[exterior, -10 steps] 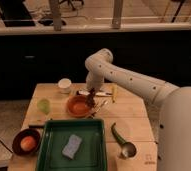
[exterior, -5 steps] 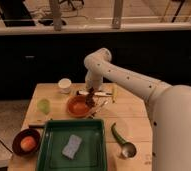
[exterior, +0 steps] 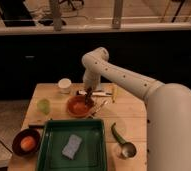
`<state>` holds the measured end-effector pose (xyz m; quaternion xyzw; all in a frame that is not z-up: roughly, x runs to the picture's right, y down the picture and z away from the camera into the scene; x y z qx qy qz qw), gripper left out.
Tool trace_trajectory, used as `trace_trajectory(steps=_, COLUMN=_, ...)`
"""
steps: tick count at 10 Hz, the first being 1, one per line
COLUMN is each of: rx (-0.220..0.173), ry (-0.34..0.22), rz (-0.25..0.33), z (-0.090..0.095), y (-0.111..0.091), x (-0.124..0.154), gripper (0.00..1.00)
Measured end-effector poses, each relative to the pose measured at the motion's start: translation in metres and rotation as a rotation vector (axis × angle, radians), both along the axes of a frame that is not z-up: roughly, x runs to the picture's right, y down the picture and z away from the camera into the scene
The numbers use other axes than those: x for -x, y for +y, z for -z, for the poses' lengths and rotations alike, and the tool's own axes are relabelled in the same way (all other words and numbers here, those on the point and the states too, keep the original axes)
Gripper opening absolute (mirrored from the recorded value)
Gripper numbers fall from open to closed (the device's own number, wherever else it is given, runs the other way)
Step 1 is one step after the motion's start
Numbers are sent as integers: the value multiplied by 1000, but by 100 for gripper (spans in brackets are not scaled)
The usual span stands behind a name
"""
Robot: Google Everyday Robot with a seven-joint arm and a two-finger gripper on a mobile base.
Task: Place grapes in red bowl
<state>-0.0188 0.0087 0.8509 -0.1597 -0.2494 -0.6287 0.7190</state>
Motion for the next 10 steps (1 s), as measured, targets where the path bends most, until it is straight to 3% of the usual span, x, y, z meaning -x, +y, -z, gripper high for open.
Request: trace_trajectory(steps=10, rx=51, ry=-81, rz=87, z=-9, y=1, x=16, gripper=2)
